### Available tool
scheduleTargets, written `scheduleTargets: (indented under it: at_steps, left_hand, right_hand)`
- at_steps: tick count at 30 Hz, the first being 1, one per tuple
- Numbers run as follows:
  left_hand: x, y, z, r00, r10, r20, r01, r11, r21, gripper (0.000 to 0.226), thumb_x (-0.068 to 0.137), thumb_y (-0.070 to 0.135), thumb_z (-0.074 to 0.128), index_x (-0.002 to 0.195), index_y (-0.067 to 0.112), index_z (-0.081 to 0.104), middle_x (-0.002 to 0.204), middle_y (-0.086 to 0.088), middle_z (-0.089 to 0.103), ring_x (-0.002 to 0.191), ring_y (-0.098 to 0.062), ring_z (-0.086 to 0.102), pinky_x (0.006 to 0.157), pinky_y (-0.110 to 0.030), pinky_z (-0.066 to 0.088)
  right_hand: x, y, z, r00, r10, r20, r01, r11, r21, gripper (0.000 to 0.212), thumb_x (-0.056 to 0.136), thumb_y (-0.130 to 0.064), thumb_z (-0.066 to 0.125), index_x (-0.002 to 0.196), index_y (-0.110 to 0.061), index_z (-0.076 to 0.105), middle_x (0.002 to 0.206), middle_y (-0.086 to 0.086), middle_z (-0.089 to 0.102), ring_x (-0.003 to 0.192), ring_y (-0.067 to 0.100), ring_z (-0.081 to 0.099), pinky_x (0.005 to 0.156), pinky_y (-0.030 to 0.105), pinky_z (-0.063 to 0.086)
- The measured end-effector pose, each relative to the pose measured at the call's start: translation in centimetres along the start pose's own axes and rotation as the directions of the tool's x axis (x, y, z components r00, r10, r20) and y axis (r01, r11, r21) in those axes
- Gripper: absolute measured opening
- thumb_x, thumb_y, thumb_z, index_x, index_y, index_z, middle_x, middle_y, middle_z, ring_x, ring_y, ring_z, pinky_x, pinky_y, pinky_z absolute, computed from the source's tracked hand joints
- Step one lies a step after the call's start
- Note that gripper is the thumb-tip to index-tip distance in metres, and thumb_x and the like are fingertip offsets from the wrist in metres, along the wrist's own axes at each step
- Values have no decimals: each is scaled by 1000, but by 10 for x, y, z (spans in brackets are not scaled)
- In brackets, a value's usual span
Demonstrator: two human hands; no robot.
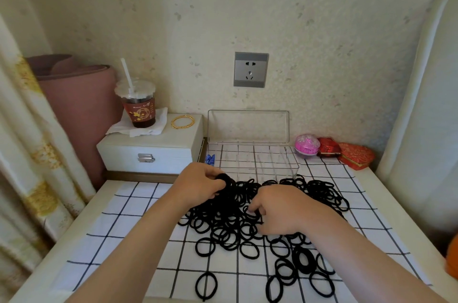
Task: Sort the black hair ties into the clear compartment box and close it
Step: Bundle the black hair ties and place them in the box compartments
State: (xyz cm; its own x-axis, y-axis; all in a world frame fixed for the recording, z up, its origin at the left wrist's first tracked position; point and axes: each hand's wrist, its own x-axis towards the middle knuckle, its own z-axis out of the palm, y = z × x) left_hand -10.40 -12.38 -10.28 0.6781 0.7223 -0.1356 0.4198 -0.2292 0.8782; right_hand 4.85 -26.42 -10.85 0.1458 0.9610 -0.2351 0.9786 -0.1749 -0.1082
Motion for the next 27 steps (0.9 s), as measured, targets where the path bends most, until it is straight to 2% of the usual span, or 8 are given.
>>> scheduleTargets:
  at_steps: [3,7,10,13,15,18,21,27]
  left_hand:
    - [-1,-2,-1,1000,18,2,-18,1000,21,17,90,15,69,91,32,71,87,4,76,81,-11,73,72,-18,58]
    - [-1,-2,1,999,40,11,-40,999,24,16,91,16,68,100,29,72,90,6,75,81,-9,72,72,-18,58]
    - [1,-2,3,999,44,10,-44,999,22,18,90,17,68,103,28,74,90,5,76,83,-11,73,79,-24,60]
    - [2,-4,5,999,40,7,-40,999,21,16,89,19,69,100,30,74,89,5,76,83,-13,73,81,-30,61]
    - [3,-4,8,999,43,7,-43,999,30,17,89,19,68,101,29,75,88,5,76,82,-14,74,80,-32,61]
    - [5,-3,12,998,55,-6,-55,997,46,19,89,20,68,104,28,75,87,6,76,82,-11,73,81,-32,61]
    - [5,-2,15,997,68,-30,-66,996,64,20,89,22,67,106,28,75,89,8,75,82,-8,71,82,-31,60]
    - [7,-2,20,998,40,-38,-38,997,63,17,88,24,68,101,33,75,88,11,75,82,-7,72,80,-34,61]
  right_hand:
    - [6,0,6,999,20,-36,-19,999,33,35,81,-41,74,115,-31,74,104,-13,66,97,11,58,73,26,40]
    - [10,1,10,999,15,-40,-14,1000,26,15,83,-34,71,90,-24,78,95,-7,73,88,13,65,75,27,50]
    - [7,8,12,1000,-12,-10,11,1000,-16,20,83,-28,62,82,-10,71,87,7,70,79,23,64,71,34,53]
    - [5,18,11,999,25,21,-28,993,118,21,83,-28,60,73,-10,65,77,11,65,69,25,60,68,35,53]
    - [3,22,6,999,46,2,-45,968,248,25,86,-28,61,63,-18,60,66,-2,58,60,13,53,65,29,50]
    - [1,23,-2,985,100,-143,-34,913,406,24,88,-30,64,68,-15,62,70,-7,60,60,6,52,62,24,46]
    - [0,23,-4,948,189,-257,-54,888,456,11,85,-28,69,75,-24,67,81,-9,67,66,9,63,63,24,53]
    - [6,23,4,951,259,-171,-132,837,531,11,90,-18,67,85,-27,68,77,0,73,64,19,73,63,32,62]
